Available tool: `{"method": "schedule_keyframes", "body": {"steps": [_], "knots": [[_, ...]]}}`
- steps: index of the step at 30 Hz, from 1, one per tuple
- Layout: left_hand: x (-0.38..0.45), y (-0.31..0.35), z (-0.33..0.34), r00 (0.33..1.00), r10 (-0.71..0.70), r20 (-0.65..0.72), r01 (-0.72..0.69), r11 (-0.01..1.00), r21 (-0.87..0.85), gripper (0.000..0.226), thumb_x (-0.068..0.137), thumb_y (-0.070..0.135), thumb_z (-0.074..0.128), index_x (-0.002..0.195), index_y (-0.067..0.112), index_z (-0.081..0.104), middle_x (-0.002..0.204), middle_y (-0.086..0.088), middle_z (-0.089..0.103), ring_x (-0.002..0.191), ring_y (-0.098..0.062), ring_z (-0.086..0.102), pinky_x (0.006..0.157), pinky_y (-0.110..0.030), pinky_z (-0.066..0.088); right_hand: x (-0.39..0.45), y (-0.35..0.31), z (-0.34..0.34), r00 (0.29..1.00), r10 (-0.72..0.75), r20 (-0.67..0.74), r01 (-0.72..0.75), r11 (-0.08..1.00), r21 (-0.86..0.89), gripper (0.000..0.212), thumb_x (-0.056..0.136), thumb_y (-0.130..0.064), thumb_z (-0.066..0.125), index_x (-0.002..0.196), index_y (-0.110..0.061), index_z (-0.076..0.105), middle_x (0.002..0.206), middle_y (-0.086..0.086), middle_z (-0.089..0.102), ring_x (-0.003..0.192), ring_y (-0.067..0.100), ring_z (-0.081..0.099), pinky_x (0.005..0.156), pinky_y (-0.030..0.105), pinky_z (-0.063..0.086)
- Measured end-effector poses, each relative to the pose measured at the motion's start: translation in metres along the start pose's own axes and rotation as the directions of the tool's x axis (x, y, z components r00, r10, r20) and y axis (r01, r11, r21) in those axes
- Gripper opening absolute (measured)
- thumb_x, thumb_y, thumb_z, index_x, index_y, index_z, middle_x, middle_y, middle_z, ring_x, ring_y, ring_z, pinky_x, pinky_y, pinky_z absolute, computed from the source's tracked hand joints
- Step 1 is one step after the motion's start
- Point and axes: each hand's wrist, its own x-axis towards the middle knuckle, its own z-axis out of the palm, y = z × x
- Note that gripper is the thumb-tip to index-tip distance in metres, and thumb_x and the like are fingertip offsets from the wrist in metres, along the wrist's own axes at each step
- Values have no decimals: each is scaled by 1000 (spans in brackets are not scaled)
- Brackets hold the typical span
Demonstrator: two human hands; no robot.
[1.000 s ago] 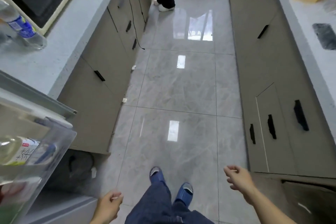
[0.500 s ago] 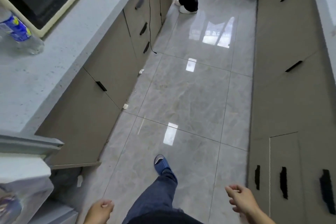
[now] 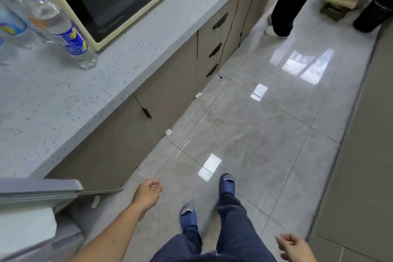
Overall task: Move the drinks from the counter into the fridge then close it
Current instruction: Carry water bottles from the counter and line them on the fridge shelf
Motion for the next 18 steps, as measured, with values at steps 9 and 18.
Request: {"method": "schedule_keyframes", "body": {"steps": [9, 18], "knots": [[-38, -29, 15, 932, -297, -210, 258, 947, -193, 9, 90, 19, 63, 92, 14, 69, 77, -8, 72, 59, -25, 58, 56, -28, 44, 97, -156, -29, 967, -130, 220, 183, 954, -238, 23, 87, -19, 73, 85, 0, 61, 55, 9, 57, 47, 21, 48, 50, 25, 39], [-84, -15, 58, 804, -520, -290, 310, 782, -541, 6, 93, 11, 61, 93, 9, 67, 80, -18, 67, 59, -26, 54, 53, -26, 41, 156, -302, 3, 896, -206, 393, 377, 822, -427, 19, 92, -18, 66, 80, -4, 62, 60, 13, 51, 50, 21, 41, 49, 23, 33]]}}
